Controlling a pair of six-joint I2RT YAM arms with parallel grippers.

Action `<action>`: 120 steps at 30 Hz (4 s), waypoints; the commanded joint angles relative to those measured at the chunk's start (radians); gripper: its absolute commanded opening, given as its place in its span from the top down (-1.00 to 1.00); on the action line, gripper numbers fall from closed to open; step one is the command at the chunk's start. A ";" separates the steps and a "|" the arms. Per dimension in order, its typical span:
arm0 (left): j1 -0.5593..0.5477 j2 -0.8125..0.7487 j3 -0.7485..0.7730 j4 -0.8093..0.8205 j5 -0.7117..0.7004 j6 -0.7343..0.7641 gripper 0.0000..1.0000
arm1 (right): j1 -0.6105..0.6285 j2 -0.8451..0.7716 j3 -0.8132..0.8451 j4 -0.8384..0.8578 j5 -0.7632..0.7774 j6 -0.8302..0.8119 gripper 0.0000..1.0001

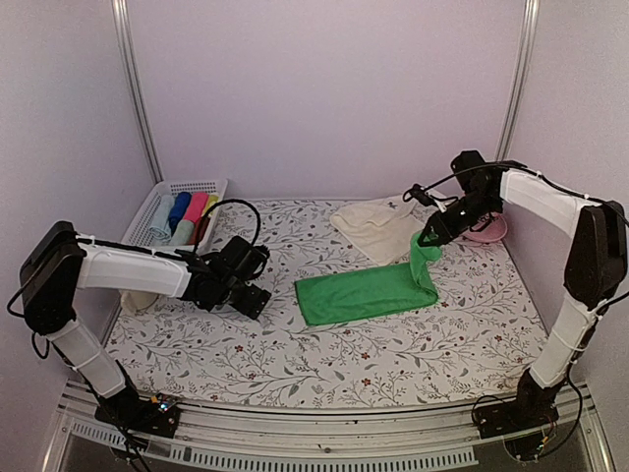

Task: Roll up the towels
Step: Fold the towel at the center of the board, then smooth out the towel at the center of the board.

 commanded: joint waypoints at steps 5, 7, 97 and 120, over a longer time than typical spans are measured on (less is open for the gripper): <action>0.003 0.007 -0.009 0.026 0.002 -0.002 -0.94 | 0.191 0.167 0.185 -0.023 -0.106 0.019 0.95; 0.005 0.006 -0.009 0.025 0.000 -0.002 -0.95 | 0.229 0.198 0.222 -0.025 -0.114 0.026 0.95; 0.091 0.454 0.467 0.029 0.413 0.016 0.18 | 0.199 0.224 -0.236 0.187 0.198 0.046 0.75; 0.071 0.373 0.551 -0.014 0.227 0.063 -0.95 | 0.190 0.169 0.061 0.124 0.181 0.074 0.51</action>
